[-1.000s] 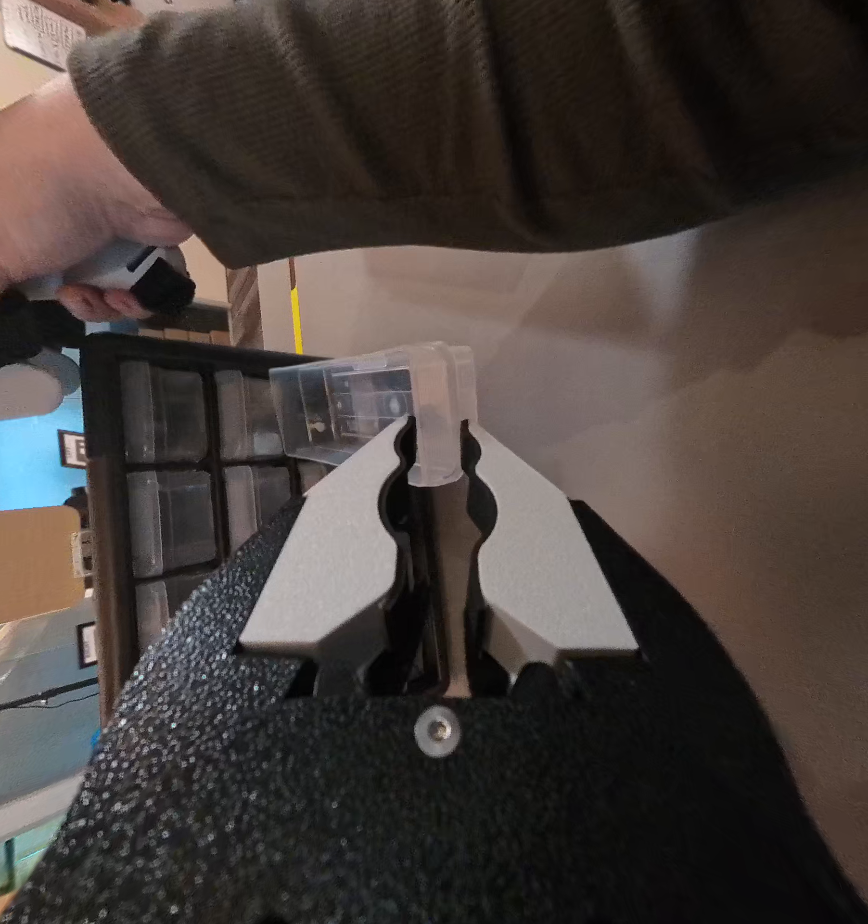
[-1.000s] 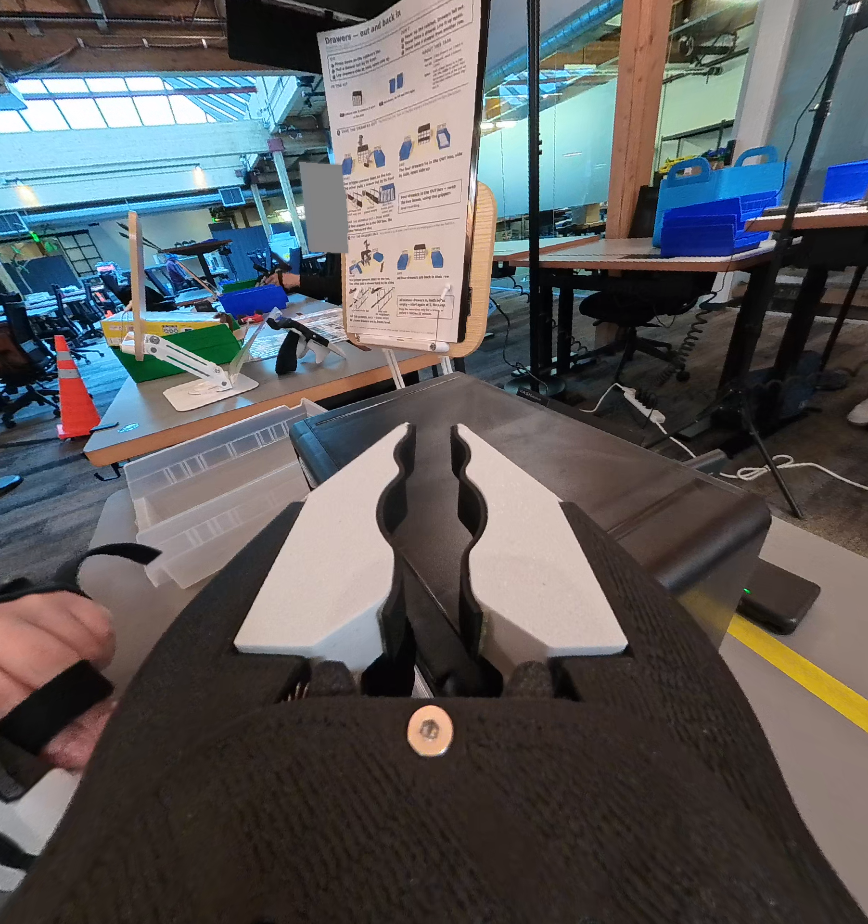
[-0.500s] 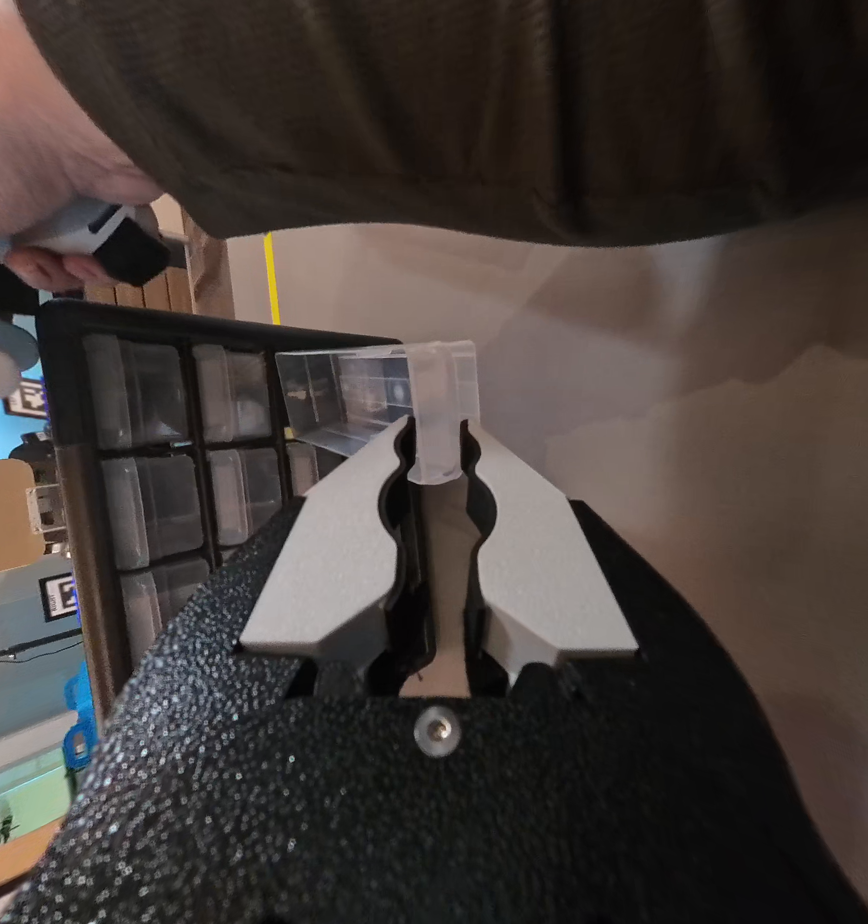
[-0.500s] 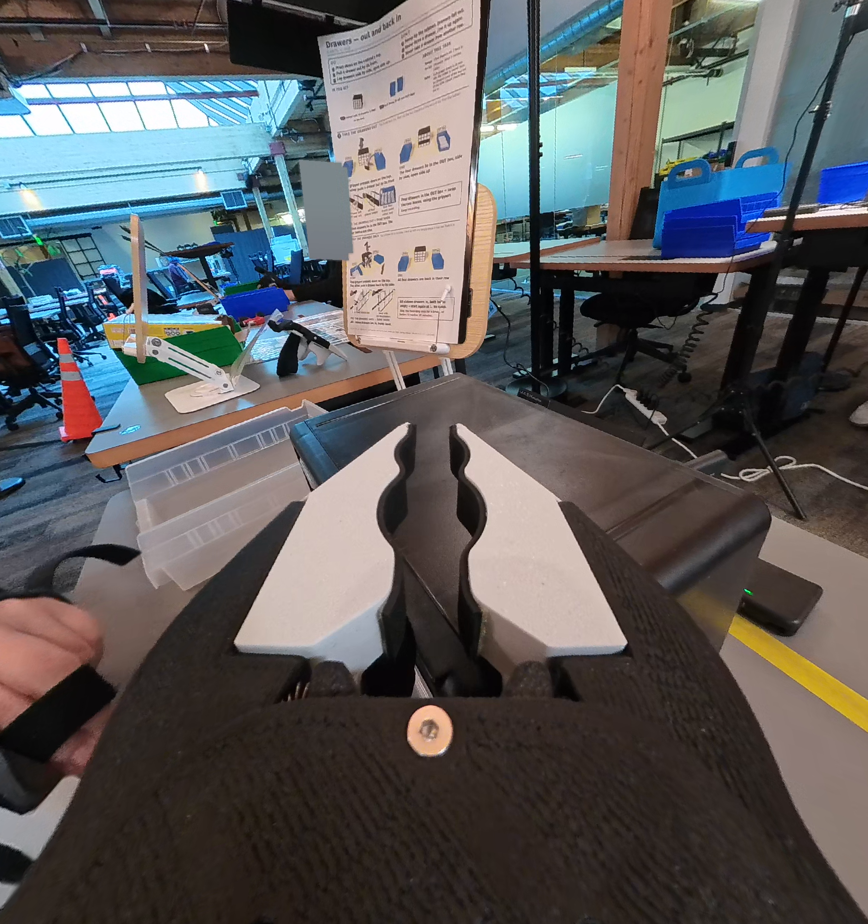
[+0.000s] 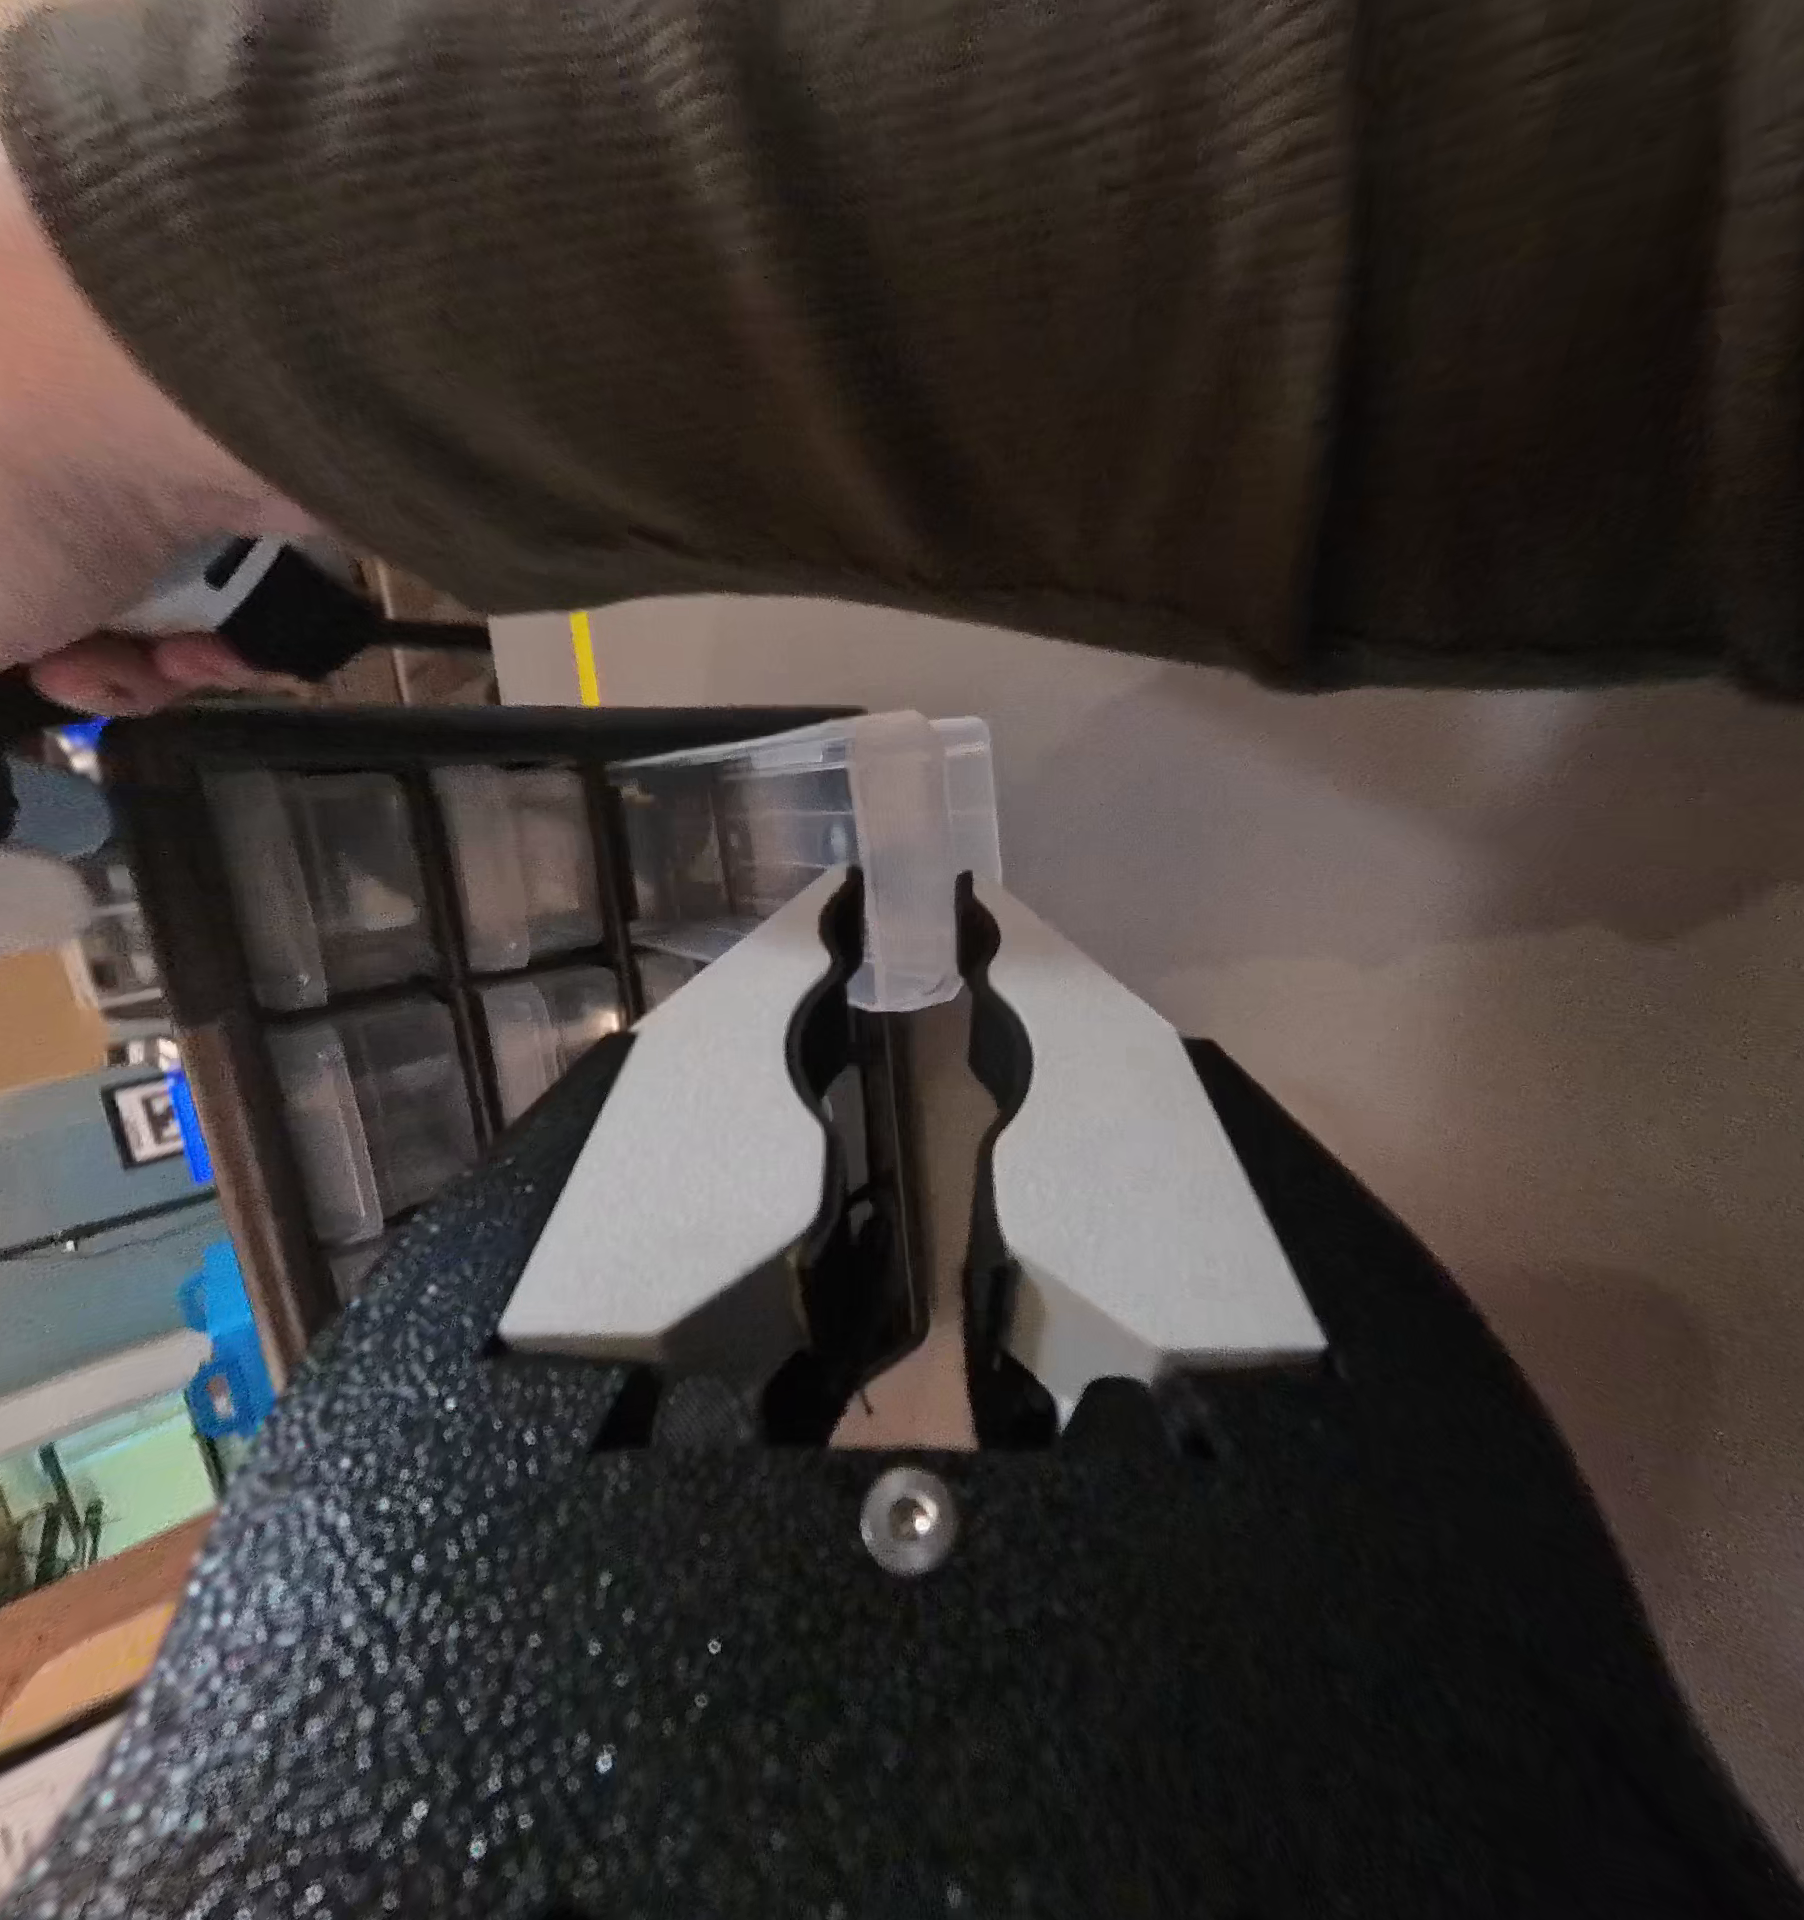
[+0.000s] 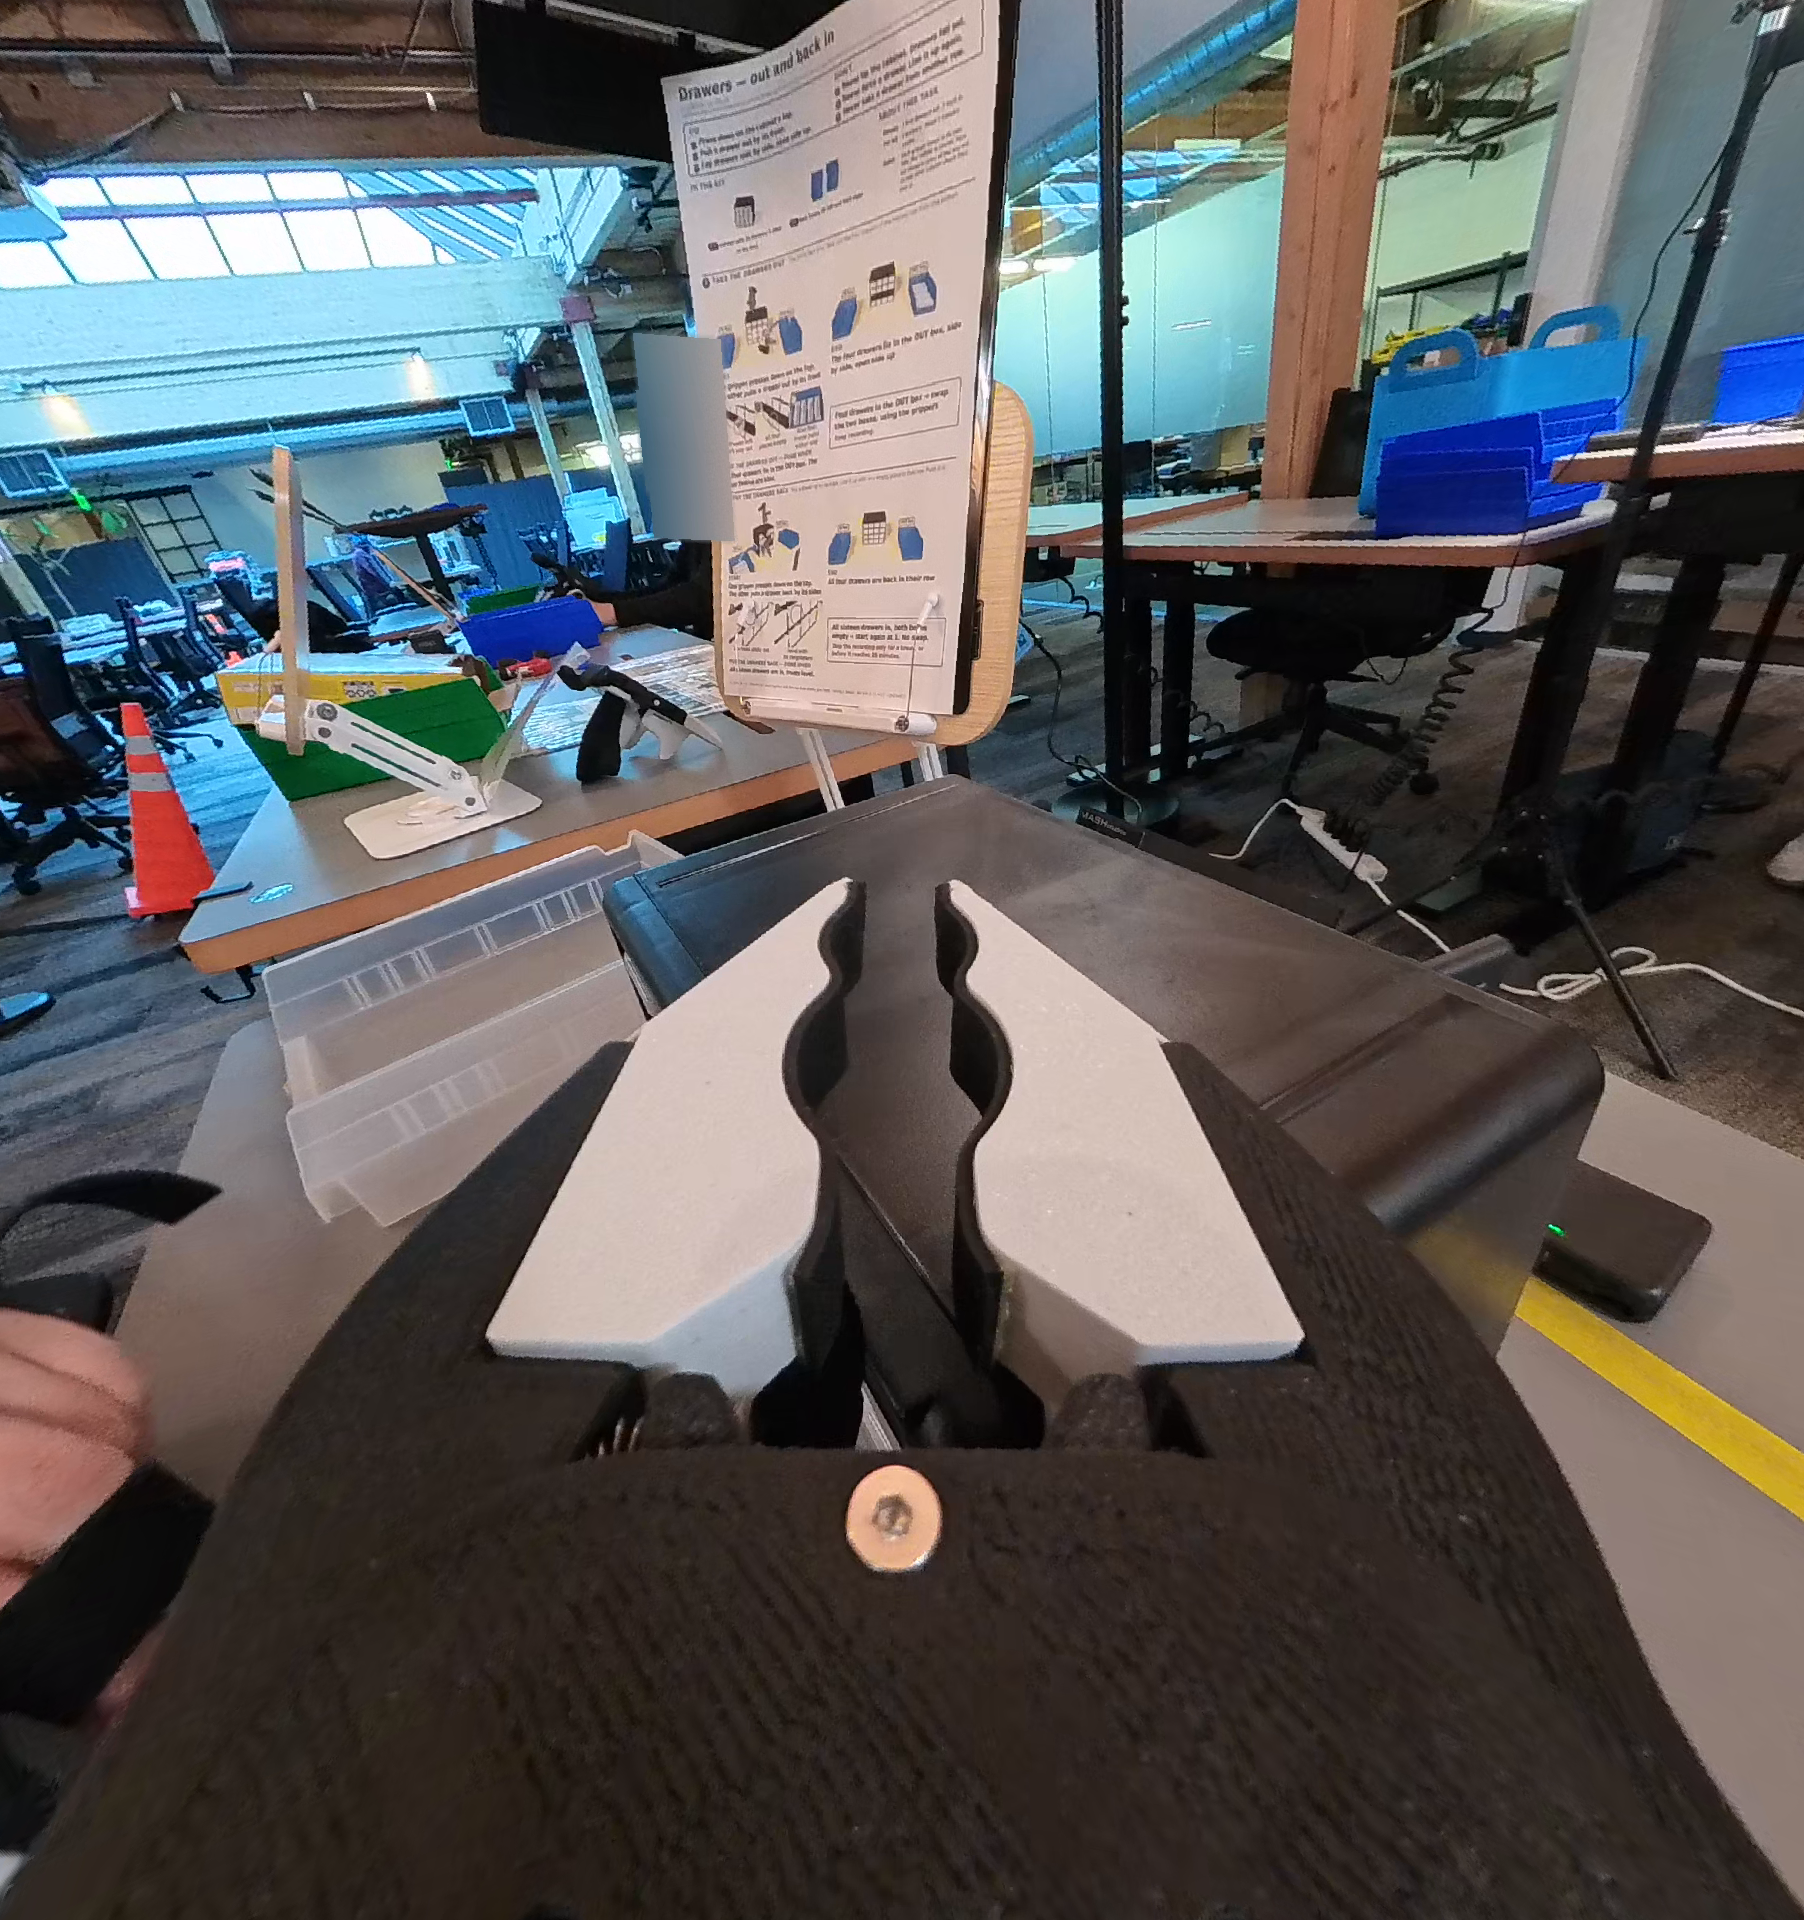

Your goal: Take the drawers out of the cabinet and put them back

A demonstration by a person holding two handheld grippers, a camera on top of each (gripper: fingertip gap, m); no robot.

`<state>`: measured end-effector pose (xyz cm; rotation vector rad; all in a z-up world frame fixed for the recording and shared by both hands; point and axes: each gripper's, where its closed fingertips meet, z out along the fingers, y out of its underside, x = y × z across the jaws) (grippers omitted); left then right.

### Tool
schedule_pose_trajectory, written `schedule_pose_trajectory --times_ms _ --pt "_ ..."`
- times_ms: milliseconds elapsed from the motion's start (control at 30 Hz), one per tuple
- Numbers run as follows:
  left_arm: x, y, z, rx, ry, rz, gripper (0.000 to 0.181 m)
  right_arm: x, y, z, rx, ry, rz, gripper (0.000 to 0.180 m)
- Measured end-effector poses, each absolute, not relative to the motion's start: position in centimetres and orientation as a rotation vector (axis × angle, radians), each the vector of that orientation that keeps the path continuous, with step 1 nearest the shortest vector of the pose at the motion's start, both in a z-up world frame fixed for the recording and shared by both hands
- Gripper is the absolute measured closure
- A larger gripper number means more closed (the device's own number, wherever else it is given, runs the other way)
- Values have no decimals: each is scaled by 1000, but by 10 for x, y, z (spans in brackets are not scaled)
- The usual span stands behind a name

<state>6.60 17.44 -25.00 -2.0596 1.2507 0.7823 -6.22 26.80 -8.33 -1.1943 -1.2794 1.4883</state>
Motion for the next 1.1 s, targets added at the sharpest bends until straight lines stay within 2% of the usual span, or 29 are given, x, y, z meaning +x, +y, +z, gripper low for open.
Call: schedule_pose_trajectory --times_ms 33,333,600,633,700,733,900,1100 --pt "62 177 -250 -2083 1230 784 165 -62 268 -83 -1194 -1280 1487 167" --pt "30 224 -258 -1974 1204 945 166 -62 268 -83 -1194 -1279 1487 167" --pt "-12 268 -253 -1804 908 1112 167 -63 269 -84 -1198 -1281 1474 167" --pt "-9 271 -255 -1786 883 1072 165 -63 269 -84 -1199 -1281 1473 167" --pt "9 269 -261 -1775 860 886 137 -63 269 -84 -1199 -1282 1471 167" --pt "15 265 -259 -1755 830 829 130 -63 269 -84 -1199 -1282 1471 167" --pt "37 249 -259 -1705 822 618 143 -63 269 -84 -1200 -1279 1474 168" --pt "13 267 -269 -1792 741 658 137 -64 269 -85 -1205 -1282 1449 168"
